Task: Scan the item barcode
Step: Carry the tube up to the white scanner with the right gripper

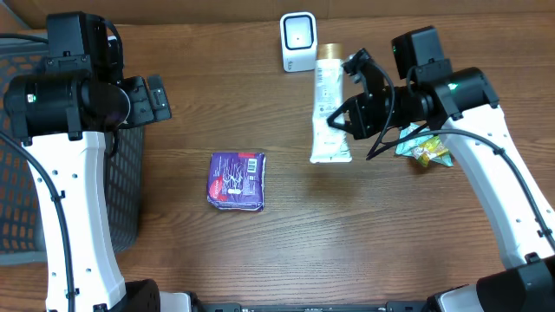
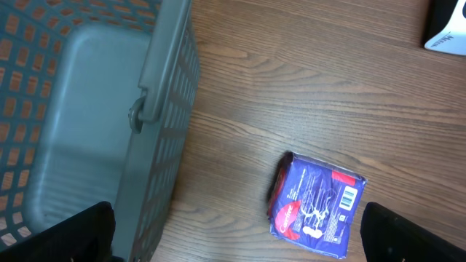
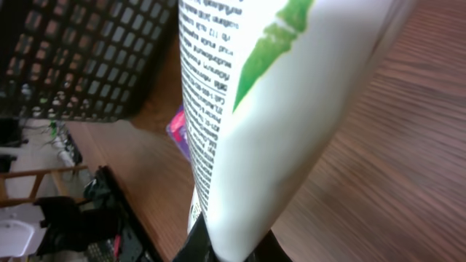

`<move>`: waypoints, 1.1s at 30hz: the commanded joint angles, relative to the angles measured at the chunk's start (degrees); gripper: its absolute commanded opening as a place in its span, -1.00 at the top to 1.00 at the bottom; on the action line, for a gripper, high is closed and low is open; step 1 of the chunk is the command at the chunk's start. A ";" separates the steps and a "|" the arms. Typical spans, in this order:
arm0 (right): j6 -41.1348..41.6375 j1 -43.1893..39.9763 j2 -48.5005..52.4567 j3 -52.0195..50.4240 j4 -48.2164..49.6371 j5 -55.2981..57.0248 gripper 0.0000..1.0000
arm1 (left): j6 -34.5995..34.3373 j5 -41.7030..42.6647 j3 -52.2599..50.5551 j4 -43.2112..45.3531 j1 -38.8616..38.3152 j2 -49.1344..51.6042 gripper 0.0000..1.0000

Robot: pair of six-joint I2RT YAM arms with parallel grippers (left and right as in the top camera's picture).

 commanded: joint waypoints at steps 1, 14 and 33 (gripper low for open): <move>-1.11 1.40 -2.01 1.79 0.66 -3.80 0.93 | -0.20 0.31 1.22 -0.11 -0.11 -0.22 -0.99; 2.40 2.43 -2.01 2.56 2.60 -5.97 0.93 | -0.20 0.31 1.22 -0.11 -0.11 -0.22 -0.99; -1.36 2.49 -2.01 8.59 -4.44 -5.07 0.92 | -0.20 0.31 1.22 -0.11 -0.11 -0.22 -0.99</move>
